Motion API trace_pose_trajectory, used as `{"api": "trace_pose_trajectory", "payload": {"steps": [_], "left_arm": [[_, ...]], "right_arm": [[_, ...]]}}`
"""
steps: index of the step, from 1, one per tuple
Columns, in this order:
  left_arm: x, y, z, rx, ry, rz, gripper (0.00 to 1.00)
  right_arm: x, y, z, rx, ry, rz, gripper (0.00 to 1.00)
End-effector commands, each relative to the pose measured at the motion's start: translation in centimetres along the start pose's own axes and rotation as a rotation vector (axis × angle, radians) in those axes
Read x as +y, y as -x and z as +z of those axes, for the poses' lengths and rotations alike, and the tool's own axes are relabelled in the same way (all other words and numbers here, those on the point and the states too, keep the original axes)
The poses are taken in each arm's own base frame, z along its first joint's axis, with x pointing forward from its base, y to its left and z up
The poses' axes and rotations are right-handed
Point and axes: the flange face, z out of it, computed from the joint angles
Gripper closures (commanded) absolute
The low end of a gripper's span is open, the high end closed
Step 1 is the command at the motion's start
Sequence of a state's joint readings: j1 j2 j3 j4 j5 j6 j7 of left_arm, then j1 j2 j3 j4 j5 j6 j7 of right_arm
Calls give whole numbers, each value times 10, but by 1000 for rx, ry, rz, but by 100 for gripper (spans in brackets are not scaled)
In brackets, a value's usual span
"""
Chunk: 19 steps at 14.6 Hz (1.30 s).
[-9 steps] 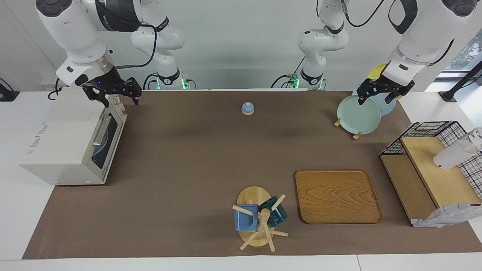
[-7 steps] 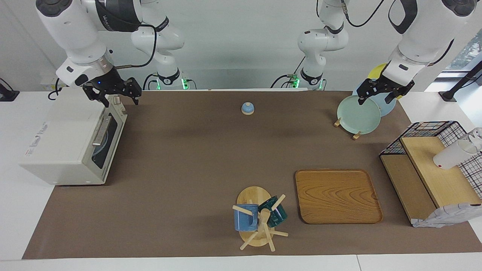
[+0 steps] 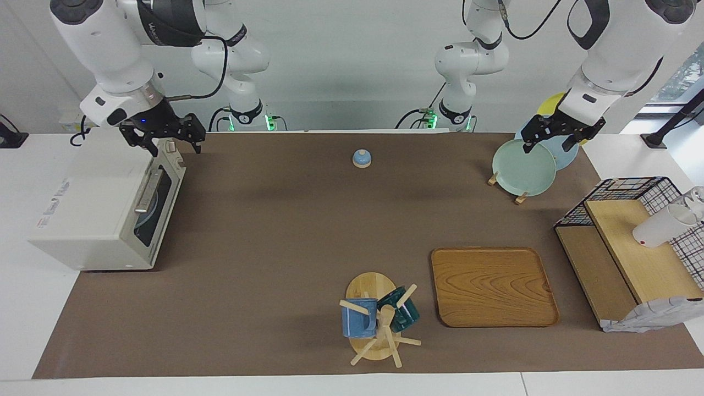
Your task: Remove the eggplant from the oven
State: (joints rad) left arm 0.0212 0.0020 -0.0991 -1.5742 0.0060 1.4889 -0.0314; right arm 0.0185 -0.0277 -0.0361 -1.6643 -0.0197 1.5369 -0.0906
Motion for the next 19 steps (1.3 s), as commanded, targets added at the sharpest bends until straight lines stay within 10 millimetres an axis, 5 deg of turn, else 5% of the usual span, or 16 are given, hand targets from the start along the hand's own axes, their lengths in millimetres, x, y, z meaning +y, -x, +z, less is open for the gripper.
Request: {"api": "trace_pose_trajectory", "payload": {"steps": [1, 2, 3, 6, 9, 14, 19], "left_arm": [[-2, 4, -4, 1, -24, -1, 0], [-2, 4, -3, -1, -24, -1, 0], [-3, 4, -4, 0, -24, -3, 0], [-3, 4, -4, 0, -24, -1, 0], [-2, 4, -4, 1, -24, -1, 0], [-3, 4, -3, -1, -24, -3, 0], [-2, 4, -4, 1, -24, -1, 0]], "right_arm": [[6, 7, 7, 12, -18, -16, 59], [8, 7, 9, 9, -18, -12, 88], [11, 7, 13, 11, -19, -6, 100], [16, 5, 33, 46, 9, 12, 100], [32, -12, 81, 16, 80, 166, 100], [50, -7, 88, -15, 144, 177, 100], [85, 6, 122, -27, 165, 219, 100]]}}
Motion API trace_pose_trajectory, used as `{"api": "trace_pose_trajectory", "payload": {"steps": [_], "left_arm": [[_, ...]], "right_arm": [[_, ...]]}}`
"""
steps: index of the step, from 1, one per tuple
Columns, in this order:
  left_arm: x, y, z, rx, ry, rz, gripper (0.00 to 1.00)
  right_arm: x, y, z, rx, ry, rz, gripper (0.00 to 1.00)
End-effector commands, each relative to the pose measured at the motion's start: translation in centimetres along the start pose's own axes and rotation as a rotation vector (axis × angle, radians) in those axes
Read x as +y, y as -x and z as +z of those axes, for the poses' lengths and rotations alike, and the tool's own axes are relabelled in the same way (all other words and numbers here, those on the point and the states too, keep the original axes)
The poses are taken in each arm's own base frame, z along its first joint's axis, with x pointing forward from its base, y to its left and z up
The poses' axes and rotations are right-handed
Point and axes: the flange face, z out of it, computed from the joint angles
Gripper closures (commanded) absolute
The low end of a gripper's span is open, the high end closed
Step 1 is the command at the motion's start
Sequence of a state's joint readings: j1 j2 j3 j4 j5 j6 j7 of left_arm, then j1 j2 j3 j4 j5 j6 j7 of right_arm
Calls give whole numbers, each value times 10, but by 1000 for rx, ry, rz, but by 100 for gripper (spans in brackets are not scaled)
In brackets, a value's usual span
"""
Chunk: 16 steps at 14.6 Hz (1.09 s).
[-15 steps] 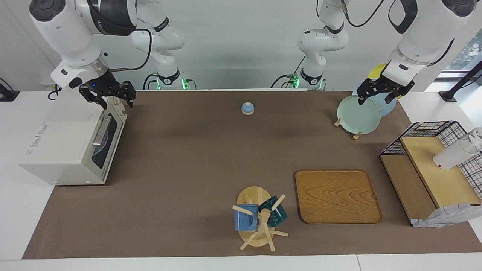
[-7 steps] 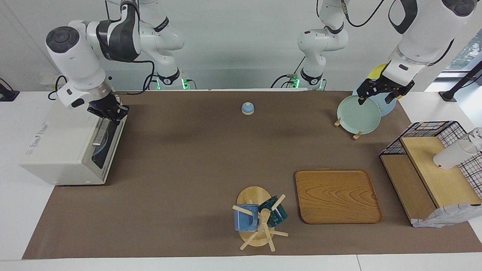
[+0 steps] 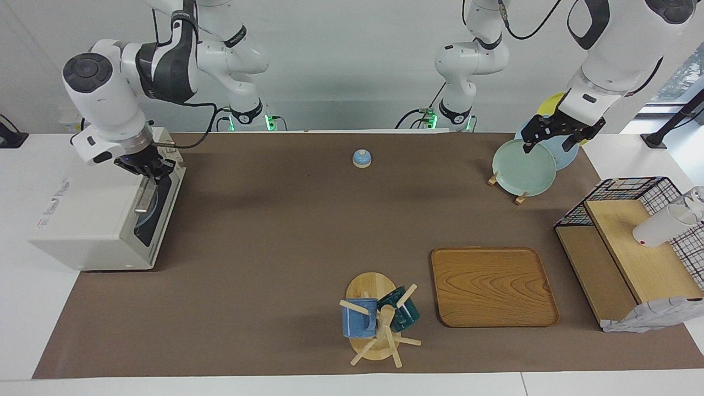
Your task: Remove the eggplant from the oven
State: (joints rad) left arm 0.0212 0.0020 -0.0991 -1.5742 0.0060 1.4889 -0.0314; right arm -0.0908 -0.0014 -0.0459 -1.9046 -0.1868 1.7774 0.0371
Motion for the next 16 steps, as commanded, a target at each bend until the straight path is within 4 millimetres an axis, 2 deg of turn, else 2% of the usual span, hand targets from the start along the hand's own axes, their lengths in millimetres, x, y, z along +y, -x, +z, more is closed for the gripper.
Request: {"api": "trace_pose_trajectory", "payload": {"steps": [1, 4, 7, 9, 12, 13, 16], "left_arm": [[-3, 4, -4, 0, -24, -3, 0], [-3, 4, -4, 0, -24, -3, 0], [-3, 4, -3, -1, -24, -3, 0], [-2, 4, -4, 1, -24, -3, 0], [-2, 4, -3, -1, -24, -3, 0], [0, 3, -3, 5, -24, -1, 0], [0, 2, -4, 7, -24, 1, 0]], "right_arm": [[10, 10, 19, 9, 13, 20, 100], [12, 9, 23, 7, 12, 23, 100], [3, 10, 40, 10, 0, 9, 100], [-14, 9, 58, 25, -9, -17, 100], [-62, 6, 64, 40, -56, -64, 100], [-71, 2, 68, 54, -56, -78, 100], [-84, -11, 95, 85, -80, -82, 100]]}}
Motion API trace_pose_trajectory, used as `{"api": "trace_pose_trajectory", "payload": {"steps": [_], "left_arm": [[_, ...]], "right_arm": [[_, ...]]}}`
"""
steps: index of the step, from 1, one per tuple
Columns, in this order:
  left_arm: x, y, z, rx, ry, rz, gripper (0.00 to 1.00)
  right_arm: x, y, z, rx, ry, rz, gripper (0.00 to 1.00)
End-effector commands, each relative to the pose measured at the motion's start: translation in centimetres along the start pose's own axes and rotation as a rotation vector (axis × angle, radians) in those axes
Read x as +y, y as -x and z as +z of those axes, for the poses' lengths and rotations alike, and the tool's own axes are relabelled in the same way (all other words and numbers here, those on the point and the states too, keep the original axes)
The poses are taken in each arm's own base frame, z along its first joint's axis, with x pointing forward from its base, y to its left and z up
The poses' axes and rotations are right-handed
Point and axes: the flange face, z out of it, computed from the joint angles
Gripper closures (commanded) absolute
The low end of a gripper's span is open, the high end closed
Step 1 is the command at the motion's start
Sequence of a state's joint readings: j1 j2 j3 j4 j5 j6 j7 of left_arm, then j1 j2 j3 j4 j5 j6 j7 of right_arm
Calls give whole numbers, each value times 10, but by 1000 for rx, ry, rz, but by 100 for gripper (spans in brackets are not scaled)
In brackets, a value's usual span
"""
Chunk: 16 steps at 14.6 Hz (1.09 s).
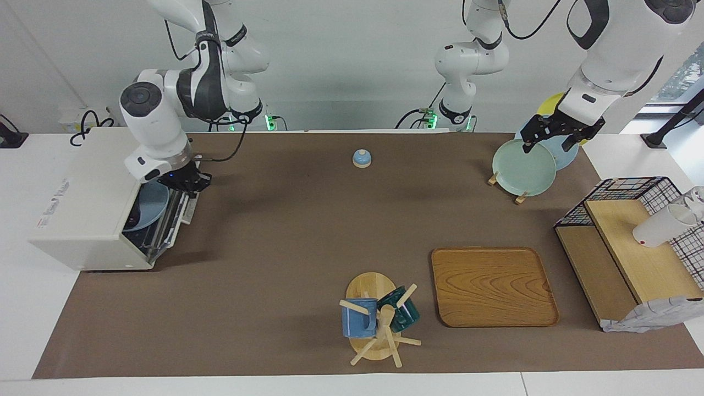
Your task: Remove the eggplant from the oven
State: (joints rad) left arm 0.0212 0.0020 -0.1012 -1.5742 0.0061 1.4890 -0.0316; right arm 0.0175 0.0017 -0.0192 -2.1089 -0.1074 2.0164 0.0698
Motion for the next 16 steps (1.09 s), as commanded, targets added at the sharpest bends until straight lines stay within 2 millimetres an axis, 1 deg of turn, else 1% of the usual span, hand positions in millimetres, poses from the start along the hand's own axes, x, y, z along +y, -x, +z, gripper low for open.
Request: {"api": "trace_pose_trajectory", "payload": {"steps": [1, 2, 6, 8, 9, 10, 13, 14, 15, 16], "left_arm": [[-1, 3, -4, 8, -24, -1, 0], [-2, 3, -4, 8, -24, -3, 0], [-4, 2, -4, 13, -23, -3, 0], [-8, 2, -5, 13, -23, -13, 0], [-8, 2, -5, 13, -23, -15, 0], [-8, 2, -5, 13, -23, -15, 0], [-7, 1, -4, 14, -21, -13, 0], [-7, 1, -4, 14, -21, -13, 0], [-9, 2, -5, 17, -21, -15, 0], [-9, 0, -5, 22, -21, -13, 0]], "right_arm": [[11, -16, 36, 50, -11, 15, 100], [2, -18, 44, 48, -13, 1, 100], [-10, -27, 70, 45, -25, 23, 100], [-23, -30, 82, 37, -37, 14, 100], [-27, -30, 81, 31, -44, 20, 100], [-39, -31, 77, 30, -42, 0, 100], [-41, -38, 54, -1, -36, -5, 99], [-41, -36, 46, 2, -36, -6, 80], [-38, -33, 33, 5, -36, -4, 67], [-32, -33, 20, 0, -34, 0, 50]]}}
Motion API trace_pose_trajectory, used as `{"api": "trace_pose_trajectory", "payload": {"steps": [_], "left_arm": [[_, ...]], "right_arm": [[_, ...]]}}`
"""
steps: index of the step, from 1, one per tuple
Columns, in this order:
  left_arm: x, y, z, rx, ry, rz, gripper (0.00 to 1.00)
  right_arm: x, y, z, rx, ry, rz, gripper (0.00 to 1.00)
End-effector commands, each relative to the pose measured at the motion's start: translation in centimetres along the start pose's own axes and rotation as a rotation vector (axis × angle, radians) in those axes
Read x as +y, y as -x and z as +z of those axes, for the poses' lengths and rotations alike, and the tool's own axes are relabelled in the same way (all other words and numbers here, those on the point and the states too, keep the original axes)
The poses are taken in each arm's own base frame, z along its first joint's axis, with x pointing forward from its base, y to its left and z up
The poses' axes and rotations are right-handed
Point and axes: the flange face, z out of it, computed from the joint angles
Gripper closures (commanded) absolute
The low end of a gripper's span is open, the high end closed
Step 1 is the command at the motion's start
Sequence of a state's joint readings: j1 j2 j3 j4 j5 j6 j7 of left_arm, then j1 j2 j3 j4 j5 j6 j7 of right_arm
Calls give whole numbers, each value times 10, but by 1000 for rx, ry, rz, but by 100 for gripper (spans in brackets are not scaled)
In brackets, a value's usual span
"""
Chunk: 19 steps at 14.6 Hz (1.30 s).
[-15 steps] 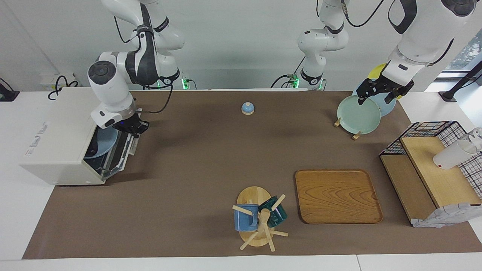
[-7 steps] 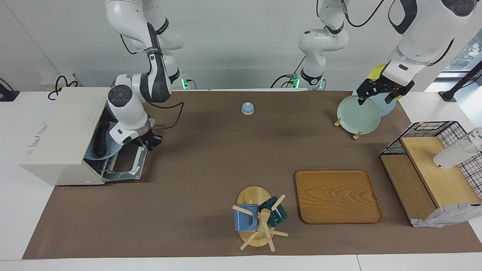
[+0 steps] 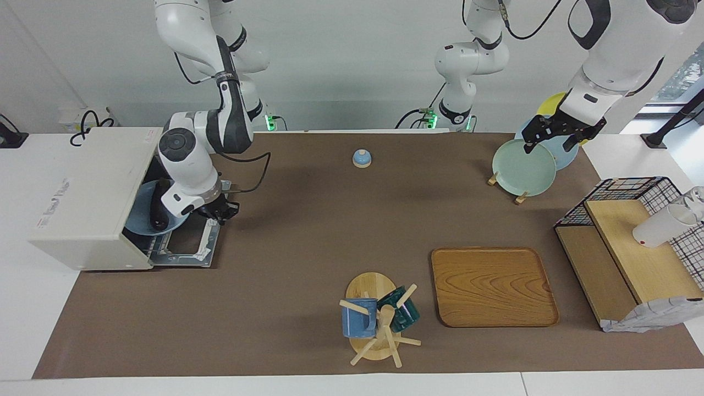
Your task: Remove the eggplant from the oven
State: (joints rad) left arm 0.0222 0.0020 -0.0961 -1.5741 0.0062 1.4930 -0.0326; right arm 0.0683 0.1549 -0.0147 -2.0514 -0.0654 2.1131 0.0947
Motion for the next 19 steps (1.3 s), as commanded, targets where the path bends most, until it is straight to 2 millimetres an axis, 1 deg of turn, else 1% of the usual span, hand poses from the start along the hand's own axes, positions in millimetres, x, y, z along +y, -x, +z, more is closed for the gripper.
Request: {"api": "trace_pose_trajectory", "payload": {"steps": [1, 2, 4, 6, 8, 9, 11, 12, 13, 14, 15, 16, 17, 18, 19], "left_arm": [[-7, 1, -5, 19, -21, -3, 0], [-13, 0, -5, 22, -20, -15, 0], [-14, 0, -5, 25, -20, -15, 0], [-14, 0, -5, 25, -20, -14, 0], [-14, -1, -4, 23, -20, -15, 0], [-14, 0, -5, 25, -18, -17, 0], [-14, 0, -5, 25, -17, -17, 0], [-14, 0, -5, 25, -17, -17, 0], [-14, 0, -5, 29, -15, -18, 0], [-13, -1, -6, 36, -13, -19, 0], [-13, -1, -5, 36, -13, -21, 0], [-13, -1, -5, 36, -14, -19, 0], [-13, -1, -5, 34, -14, -19, 0], [-13, -2, -3, 31, -14, -19, 0], [-13, -2, -3, 31, -14, -19, 0]], "right_arm": [[14, 7, -33, -11, 3, 20, 26], [21, 12, -40, -19, 7, 28, 18], [42, 18, -37, -59, 11, 42, 18], [53, 21, -35, -62, 7, 0, 24], [74, 24, -28, -67, 1, -1, 26], [77, 29, -22, -61, -1, -3, 28], [76, 36, -11, -55, -3, -1, 35], [76, 37, -10, -45, -3, -1, 38], [76, 39, -7, -41, -3, -5, 43], [79, 40, -5, -32, -4, -2, 52], [84, 42, -2, -28, -5, 3, 64], [85, 43, 1, -26, -6, -28, 84], [88, 43, 0, -19, -7, -75, 100], [91, 44, 0, -21, -8, -110, 100], [87, 44, -1, -29, -7, -126, 100]]}}
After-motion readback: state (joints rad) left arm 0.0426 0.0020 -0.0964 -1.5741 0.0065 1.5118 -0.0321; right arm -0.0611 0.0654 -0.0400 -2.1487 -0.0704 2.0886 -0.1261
